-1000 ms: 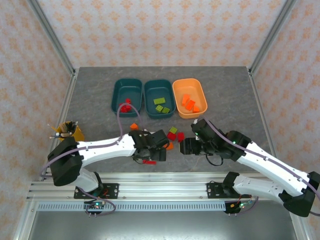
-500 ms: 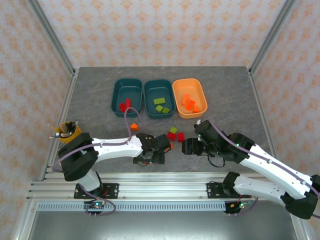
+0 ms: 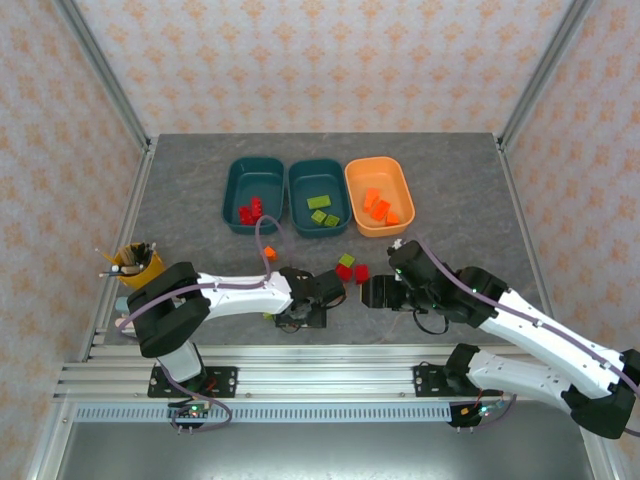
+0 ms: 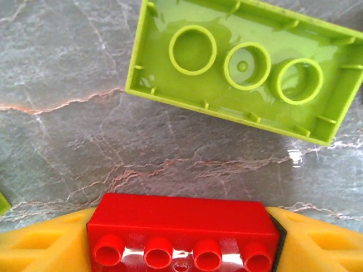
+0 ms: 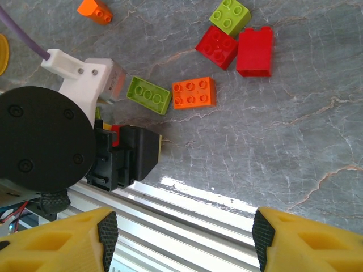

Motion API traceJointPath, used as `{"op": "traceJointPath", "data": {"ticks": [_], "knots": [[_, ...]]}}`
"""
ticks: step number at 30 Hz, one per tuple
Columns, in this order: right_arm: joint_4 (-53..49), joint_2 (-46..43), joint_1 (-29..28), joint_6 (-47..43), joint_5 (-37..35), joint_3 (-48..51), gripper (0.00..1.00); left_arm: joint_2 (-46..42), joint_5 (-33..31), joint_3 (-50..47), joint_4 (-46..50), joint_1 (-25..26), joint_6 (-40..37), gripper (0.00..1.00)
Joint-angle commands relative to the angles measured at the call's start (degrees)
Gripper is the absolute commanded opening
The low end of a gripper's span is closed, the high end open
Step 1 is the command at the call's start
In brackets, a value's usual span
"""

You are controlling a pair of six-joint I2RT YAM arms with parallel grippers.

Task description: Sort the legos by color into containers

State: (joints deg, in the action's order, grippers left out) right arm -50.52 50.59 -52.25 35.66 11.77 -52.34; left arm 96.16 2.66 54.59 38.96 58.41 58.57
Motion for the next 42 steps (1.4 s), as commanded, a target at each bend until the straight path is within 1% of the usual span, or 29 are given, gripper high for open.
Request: {"op": "traceJointPath", "data": {"ticks": [1, 2, 6, 8, 10, 14, 18, 22, 26, 28, 31, 35, 38, 42], "knots": [[0.9, -1.6, -0.3, 1.7, -1.8, 0.9, 0.66, 0.4, -3.6, 0.9, 1.6, 0.2, 0.1, 0.61], [0.8, -1.7, -0.4, 1.8, -2.1, 0.9, 0.66, 0.2, -4.1, 1.3, 2.4, 0.1, 0.1, 0.59], [0.3, -2.2, -0.4, 2.2, -4.1, -0.4, 0.66, -2.3, -7.0, 4.7, 7.9, -0.1, -0.8, 0.59], [0.4, -2.2, -0.3, 2.3, -5.4, -1.8, 0.66, -3.8, -7.3, 7.4, 11.1, -1.4, -1.5, 0.59], [1.0, -1.8, -0.1, 2.5, -7.0, -3.6, 0.67, -6.0, -7.4, 10.3, 13.7, -3.7, -3.0, 0.59], [5.6, 0.4, 1.7, 3.2, -7.1, -6.2, 0.67, -9.9, -6.9, 15.8, 15.9, -10.8, -6.9, 0.59], [13.6, 4.5, 4.5, 4.7, -5.2, -8.3, 0.67, -10.1, -4.9, 20.8, 16.2, -19.9, -12.2, 0.59], [23.6, 9.8, 7.4, 7.1, -3.1, -9.7, 0.67, -6.9, -2.5, 26.4, 14.9, -29.0, -17.1, 0.59], [31.0, 16.7, 9.5, 10.3, 0.0, -12.6, 0.67, -1.1, 2.4, 31.6, 12.4, -36.6, -17.9, 0.59], [31.6, 21.2, 10.1, 10.8, 1.0, -15.8, 0.67, 2.1, 4.6, 34.2, 11.0, -39.5, -16.8, 0.59], [30.1, 26.9, 10.7, 10.7, 2.1, -21.2, 0.66, 7.0, 7.2, 38.2, 9.2, -42.9, -12.5, 0.59], [29.4, 31.9, 11.5, 10.8, 2.5, -25.8, 0.66, 12.9, 10.0, 41.3, 6.7, -46.0, -1.9, 0.58], [29.3, 33.8, 12.0, 11.2, 2.6, -27.5, 0.66, 17.4, 12.2, 42.7, 3.7, -47.2, 6.6, 0.58], [29.4, 35.0, 12.3, 11.6, 3.0, -27.8, 0.66, 22.7, 12.4, 48.6, 7.1, -47.3, 16.0, 0.57]]}}
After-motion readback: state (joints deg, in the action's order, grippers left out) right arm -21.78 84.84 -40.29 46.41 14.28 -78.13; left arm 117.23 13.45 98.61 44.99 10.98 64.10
